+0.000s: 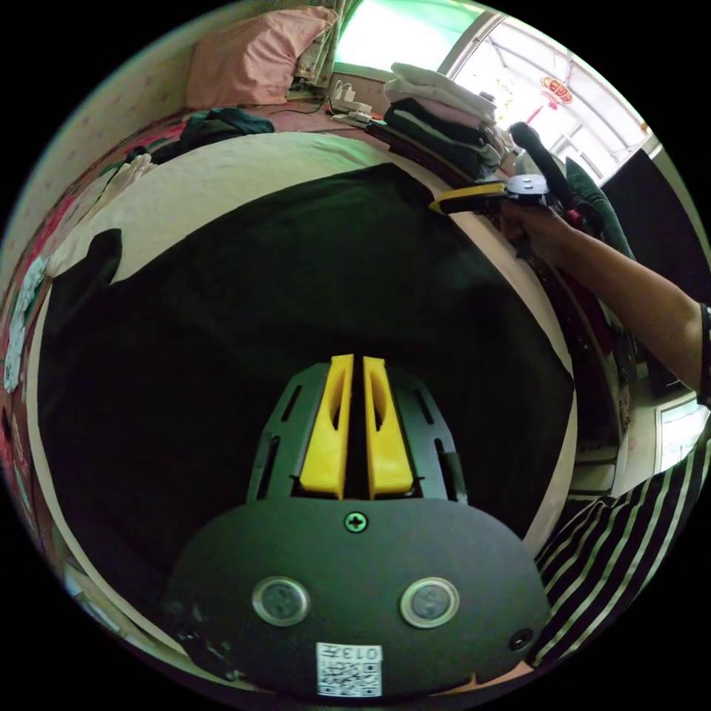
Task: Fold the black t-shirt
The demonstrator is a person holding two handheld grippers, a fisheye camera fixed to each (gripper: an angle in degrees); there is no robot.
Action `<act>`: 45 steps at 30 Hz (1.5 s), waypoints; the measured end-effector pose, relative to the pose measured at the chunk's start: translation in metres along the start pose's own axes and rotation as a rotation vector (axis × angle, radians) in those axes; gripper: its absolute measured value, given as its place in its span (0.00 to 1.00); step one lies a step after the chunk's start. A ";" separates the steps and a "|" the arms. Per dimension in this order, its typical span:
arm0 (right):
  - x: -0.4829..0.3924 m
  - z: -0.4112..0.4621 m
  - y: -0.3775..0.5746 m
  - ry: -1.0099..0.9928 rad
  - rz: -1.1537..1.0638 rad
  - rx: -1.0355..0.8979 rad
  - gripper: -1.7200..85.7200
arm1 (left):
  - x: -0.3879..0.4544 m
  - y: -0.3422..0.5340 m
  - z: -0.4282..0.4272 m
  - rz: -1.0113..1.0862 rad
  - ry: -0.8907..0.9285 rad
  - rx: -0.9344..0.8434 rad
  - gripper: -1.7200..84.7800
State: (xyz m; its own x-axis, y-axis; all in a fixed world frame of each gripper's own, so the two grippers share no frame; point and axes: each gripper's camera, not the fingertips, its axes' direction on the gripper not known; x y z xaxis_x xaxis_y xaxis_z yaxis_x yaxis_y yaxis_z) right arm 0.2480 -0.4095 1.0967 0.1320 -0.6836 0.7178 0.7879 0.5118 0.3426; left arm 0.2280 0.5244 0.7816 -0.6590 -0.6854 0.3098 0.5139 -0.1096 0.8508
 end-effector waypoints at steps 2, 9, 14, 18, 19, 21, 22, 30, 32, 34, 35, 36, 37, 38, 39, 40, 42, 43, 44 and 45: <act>-0.008 -0.005 0.002 0.102 -0.090 0.010 0.04 | 0.006 -0.004 0.002 0.023 -0.035 -0.006 0.03; 0.032 0.000 0.024 -0.109 0.127 0.070 0.04 | 0.004 -0.013 0.007 -0.016 0.001 -0.001 0.02; 0.056 -0.034 0.051 -0.072 0.229 0.127 0.04 | 0.011 -0.006 -0.004 -0.017 -0.083 0.028 0.02; 0.011 -0.048 0.084 -0.047 0.071 0.073 0.03 | 0.011 0.003 -0.008 -0.056 -0.143 0.040 0.02; -0.002 -0.049 0.098 -0.082 0.072 0.068 0.03 | 0.012 0.005 -0.008 -0.064 -0.135 0.028 0.02; -0.022 -0.048 0.118 -0.142 0.026 0.046 0.03 | 0.020 0.006 -0.010 -0.021 -0.139 0.037 0.02; -0.035 -0.047 0.131 -0.149 0.017 0.034 0.03 | 0.030 0.006 -0.011 0.020 -0.142 0.042 0.02; -0.080 -0.039 0.197 0.132 -0.057 -0.009 0.02 | 0.097 0.005 0.025 0.232 -0.179 -0.133 0.02; -0.067 -0.043 0.206 0.132 0.002 -0.031 0.03 | 0.095 0.008 0.023 0.185 -0.195 -0.099 0.02; -0.054 -0.053 0.217 0.136 0.091 -0.052 0.04 | 0.096 0.006 0.021 0.186 -0.142 -0.076 0.02; -0.052 -0.056 0.221 0.126 0.103 -0.027 0.05 | 0.100 0.003 0.018 0.193 -0.102 -0.024 0.02; -0.049 -0.060 0.228 0.113 0.131 0.020 0.06 | 0.103 0.001 0.019 0.198 -0.091 -0.010 0.02; -0.046 -0.061 0.233 0.100 0.157 0.042 0.08 | 0.110 -0.005 0.022 0.213 -0.080 -0.007 0.02; -0.045 -0.061 0.235 0.088 0.172 0.047 0.08 | 0.118 -0.012 0.028 0.236 -0.070 -0.006 0.02; -0.044 -0.058 0.237 0.059 0.197 0.043 0.09 | 0.123 -0.015 0.032 0.250 -0.067 -0.002 0.02; -0.045 -0.053 0.238 0.022 0.204 0.028 0.08 | 0.132 -0.022 0.039 0.280 -0.068 -0.004 0.02; -0.047 -0.047 0.239 0.006 0.200 0.015 0.06 | 0.144 -0.034 0.051 0.316 -0.074 -0.018 0.02; -0.050 -0.046 0.240 -0.009 0.192 0.030 0.05 | 0.150 -0.042 0.059 0.335 -0.066 -0.029 0.02; -0.051 -0.046 0.240 -0.012 0.191 0.025 0.05 | 0.155 -0.049 0.068 0.354 -0.051 -0.050 0.02; -0.056 -0.048 0.239 0.016 0.176 0.006 0.04 | 0.156 -0.052 0.073 0.359 -0.051 -0.068 0.02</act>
State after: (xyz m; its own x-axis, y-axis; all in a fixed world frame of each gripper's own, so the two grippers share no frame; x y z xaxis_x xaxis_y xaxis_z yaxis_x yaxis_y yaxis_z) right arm 0.4575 -0.2740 1.1098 0.2770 -0.5910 0.7576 0.7483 0.6273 0.2157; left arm 0.0577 0.4760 0.8166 -0.4557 -0.6520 0.6060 0.7519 0.0824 0.6541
